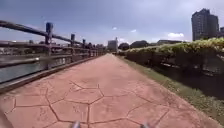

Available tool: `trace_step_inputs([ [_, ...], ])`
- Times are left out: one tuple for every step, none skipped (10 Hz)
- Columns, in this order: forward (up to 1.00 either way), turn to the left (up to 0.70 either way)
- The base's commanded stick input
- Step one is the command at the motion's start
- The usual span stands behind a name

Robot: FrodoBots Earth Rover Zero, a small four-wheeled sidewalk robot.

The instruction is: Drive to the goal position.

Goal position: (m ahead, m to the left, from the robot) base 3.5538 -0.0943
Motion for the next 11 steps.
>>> trace_step_inputs([
  [0.70,0.00],
  [0.70,0.00],
  [0.70,0.00],
  [0.70,0.00],
  [0.70,0.00],
  [0.70,0.00],
  [0.70,0.00],
  [0.70,0.00],
  [0.70,0.00],
  [0.70,0.00],
  [0.70,0.00],
])
